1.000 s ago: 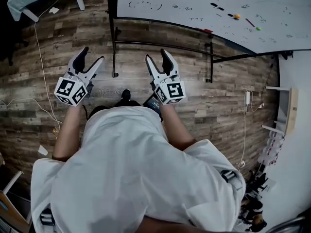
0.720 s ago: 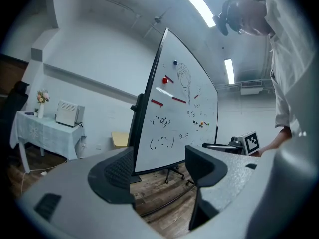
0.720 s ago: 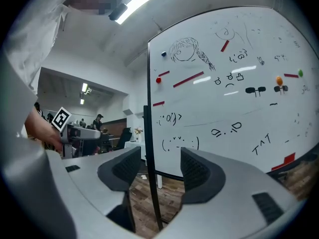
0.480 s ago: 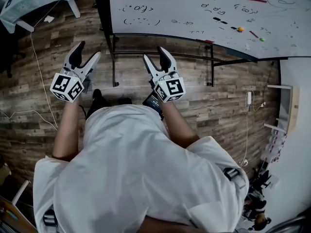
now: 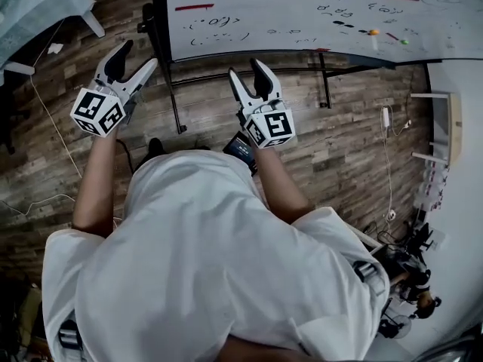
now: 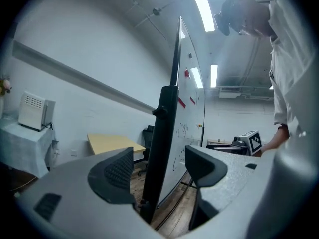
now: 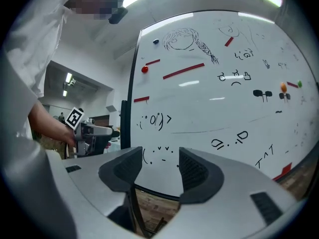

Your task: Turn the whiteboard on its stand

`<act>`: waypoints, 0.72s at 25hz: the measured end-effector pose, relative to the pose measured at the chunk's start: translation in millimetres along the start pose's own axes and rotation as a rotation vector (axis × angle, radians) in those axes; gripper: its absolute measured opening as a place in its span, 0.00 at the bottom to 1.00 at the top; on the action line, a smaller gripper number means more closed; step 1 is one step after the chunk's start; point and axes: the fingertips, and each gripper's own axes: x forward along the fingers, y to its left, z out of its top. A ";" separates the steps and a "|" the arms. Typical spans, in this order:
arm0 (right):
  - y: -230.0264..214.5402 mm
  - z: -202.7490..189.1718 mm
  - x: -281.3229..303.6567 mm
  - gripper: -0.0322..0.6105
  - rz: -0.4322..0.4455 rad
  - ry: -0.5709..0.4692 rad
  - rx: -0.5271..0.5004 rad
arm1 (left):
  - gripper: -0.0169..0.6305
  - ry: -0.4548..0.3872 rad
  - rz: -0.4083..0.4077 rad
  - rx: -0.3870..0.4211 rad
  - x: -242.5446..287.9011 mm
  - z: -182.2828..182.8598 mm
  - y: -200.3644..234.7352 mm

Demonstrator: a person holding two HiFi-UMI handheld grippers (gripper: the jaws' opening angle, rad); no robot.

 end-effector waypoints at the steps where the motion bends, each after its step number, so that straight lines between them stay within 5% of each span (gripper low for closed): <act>1: 1.5 -0.6 -0.6 0.40 -0.008 0.002 0.002 | 0.50 0.002 -0.012 -0.001 1.7 0.3 2.4; 9: -5.6 -4.1 -7.5 0.40 -0.078 -0.002 0.020 | 0.50 0.052 -0.218 0.047 32.2 0.5 -8.3; 18: -8.2 -2.7 -23.9 0.40 -0.142 -0.003 0.029 | 0.50 0.090 -0.326 0.053 55.5 2.1 -8.6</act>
